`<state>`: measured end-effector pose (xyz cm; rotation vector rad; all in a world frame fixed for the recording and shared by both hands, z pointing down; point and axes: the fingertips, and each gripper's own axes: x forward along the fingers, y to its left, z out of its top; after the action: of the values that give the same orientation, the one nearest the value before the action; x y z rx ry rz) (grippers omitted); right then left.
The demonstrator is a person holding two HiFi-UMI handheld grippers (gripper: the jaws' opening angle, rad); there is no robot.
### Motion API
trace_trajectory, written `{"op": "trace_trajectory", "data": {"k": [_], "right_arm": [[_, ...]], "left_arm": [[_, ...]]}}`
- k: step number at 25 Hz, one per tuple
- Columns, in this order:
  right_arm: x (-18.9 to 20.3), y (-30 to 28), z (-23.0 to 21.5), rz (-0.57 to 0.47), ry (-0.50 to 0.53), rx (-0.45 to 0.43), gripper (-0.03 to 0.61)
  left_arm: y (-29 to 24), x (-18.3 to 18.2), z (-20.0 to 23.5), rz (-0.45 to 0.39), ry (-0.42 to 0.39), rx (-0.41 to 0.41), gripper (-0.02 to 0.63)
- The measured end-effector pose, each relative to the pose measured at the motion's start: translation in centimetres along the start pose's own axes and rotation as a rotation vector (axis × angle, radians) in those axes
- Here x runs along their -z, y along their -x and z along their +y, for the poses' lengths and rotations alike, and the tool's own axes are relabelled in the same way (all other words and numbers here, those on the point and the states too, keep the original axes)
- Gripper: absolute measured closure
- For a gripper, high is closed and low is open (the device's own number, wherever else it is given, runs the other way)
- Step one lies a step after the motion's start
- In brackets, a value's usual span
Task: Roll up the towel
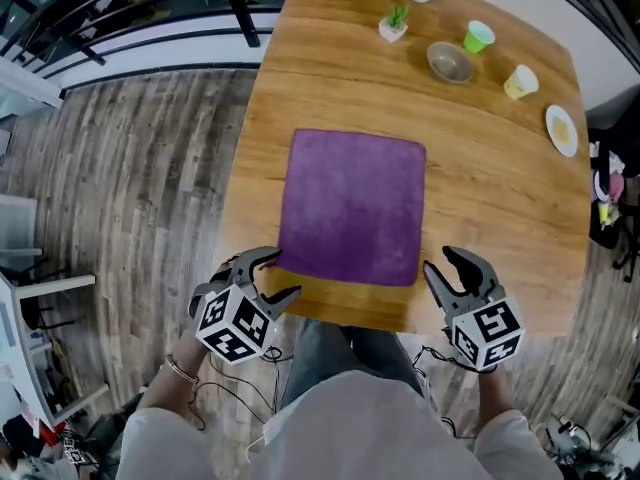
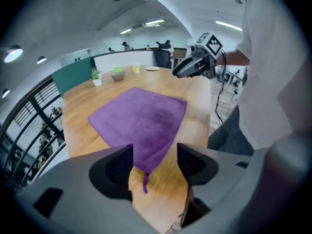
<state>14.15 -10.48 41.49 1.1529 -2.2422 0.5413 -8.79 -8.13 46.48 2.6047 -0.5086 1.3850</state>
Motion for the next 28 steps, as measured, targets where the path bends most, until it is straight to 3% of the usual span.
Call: {"op": "trace_trajectory", "data": {"k": [5,11,20,28], "right_arm": [[2.9,-0.8,2.3,0.111,0.134,-0.119,0.417],[6.2,-1.7,4.3,0.258,0.319,-0.236,0.479],[9.0,-2.6,5.0,0.403,0.541,-0.277,0.485],[10.0,-3.1,5.5,0.447,0.6,-0.288,0.486]], "left_arm": [[-1.1,2.0,-0.8,0.103,-0.117,0.102,0.348],[-2.0,3.1,-0.3,0.148,-0.227,0.117,0.378],[-2.5,3.8,-0.4,0.185,-0.301,0.144,0.429],[-3.1,4.2,-0.4,0.25,-0.351,0.165,0.486]]}}
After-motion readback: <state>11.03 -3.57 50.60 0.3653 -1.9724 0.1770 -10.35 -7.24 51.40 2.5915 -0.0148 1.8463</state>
